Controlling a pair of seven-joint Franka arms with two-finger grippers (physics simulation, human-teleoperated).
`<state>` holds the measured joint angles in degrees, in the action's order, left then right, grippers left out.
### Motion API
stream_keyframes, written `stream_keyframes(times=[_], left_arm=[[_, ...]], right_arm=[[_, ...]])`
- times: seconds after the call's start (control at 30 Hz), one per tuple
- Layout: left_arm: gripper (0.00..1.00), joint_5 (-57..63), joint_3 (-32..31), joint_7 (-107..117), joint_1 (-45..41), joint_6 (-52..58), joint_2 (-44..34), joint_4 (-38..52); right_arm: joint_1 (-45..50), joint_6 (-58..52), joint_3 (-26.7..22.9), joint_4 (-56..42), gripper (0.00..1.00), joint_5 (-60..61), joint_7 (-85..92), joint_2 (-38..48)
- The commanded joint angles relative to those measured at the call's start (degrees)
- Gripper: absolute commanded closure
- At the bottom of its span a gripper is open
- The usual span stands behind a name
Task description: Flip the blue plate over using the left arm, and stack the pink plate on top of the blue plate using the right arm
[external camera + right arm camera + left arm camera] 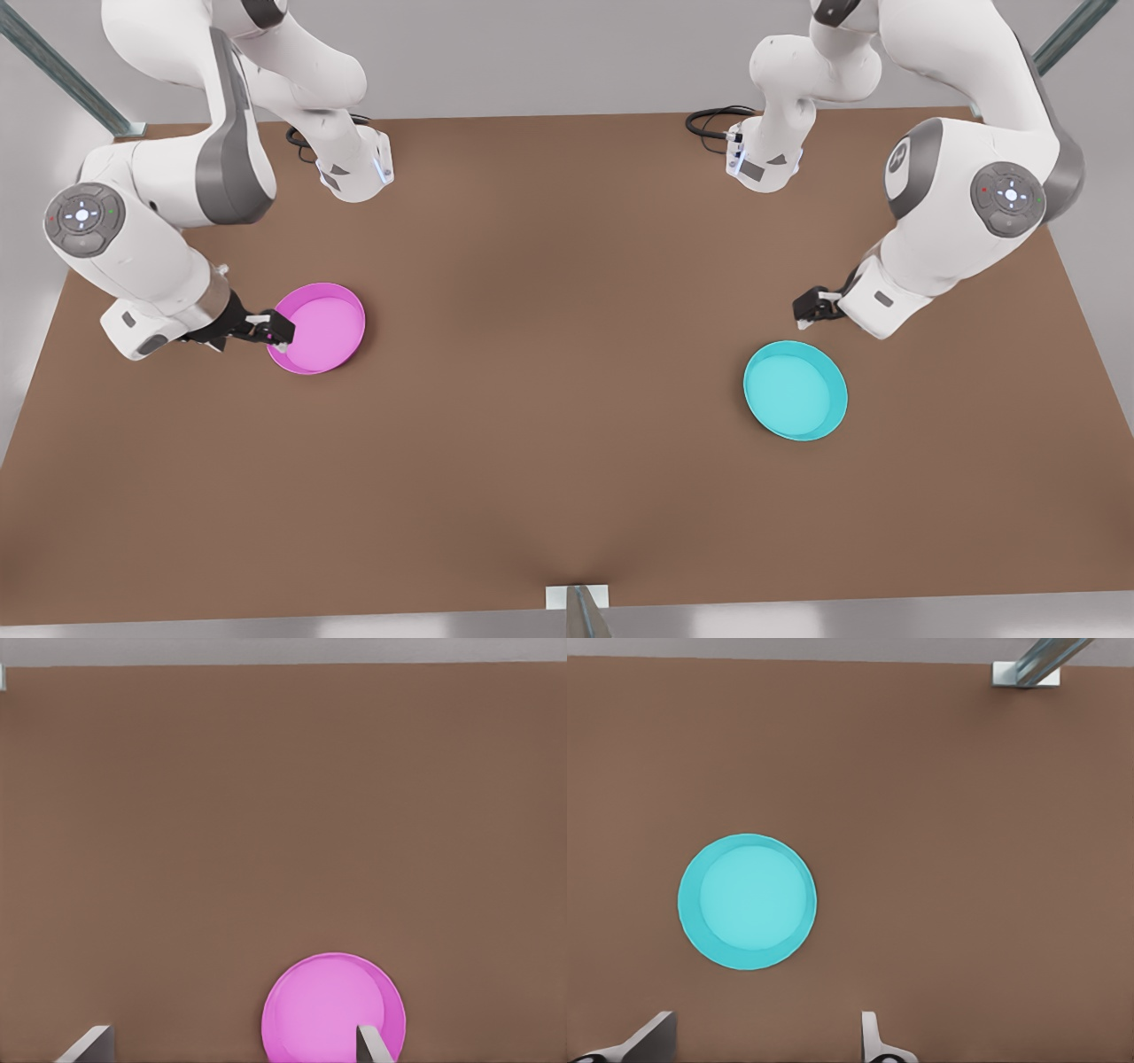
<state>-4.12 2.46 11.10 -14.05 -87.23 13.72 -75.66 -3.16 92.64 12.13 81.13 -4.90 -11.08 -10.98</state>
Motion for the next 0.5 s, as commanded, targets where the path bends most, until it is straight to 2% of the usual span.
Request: stream_keyframes(times=[0.0, 0.03, 0.07, 0.13, 0.2, 0.27, 0.33, 0.47], left_arm=[[0.0, -0.5, 0.1, 0.1, 0.0, 0.3, 0.2, -0.1], [0.0, -0.5, 0.0, 0.3, -0.1, 3.8, 0.2, -1.5], [0.0, -0.5, -0.3, 0.2, -1.4, 3.6, 3.5, -5.0], [0.0, -3.3, -2.9, -0.2, -0.5, 2.7, 11.7, -4.5], [0.0, -8.8, -2.8, -13.1, 8.8, -2.2, 17.0, -5.2], [0.0, -8.9, -3.1, -14.5, 11.7, -6.4, 17.0, -9.9], [0.0, -9.4, -5.4, -16.0, 14.9, -7.0, 17.2, -10.1], [0.0, -9.1, -5.3, -25.9, 20.9, -13.1, 19.9, -11.4]], right_arm=[[-0.1, 0.0, 0.0, 0.1, 0.0, 0.0, 0.0, 0.1], [-0.1, 0.1, 0.0, 0.1, 0.0, 0.0, 0.0, 0.1], [-0.1, 0.1, 0.0, 0.2, 0.0, 0.0, 0.0, 0.0], [-0.1, 0.1, 0.0, 0.2, 0.0, 0.0, 0.0, 0.0], [-0.1, 0.0, 0.0, 0.3, 0.0, 0.0, 0.0, 0.1], [-0.1, 0.1, 0.0, 0.2, 0.0, 0.0, 0.0, 0.0], [-0.1, 0.1, 0.0, 0.2, 0.0, 0.0, 0.0, 0.0], [-0.1, 0.2, 0.0, 0.2, 0.0, 0.0, 0.0, 0.0]])
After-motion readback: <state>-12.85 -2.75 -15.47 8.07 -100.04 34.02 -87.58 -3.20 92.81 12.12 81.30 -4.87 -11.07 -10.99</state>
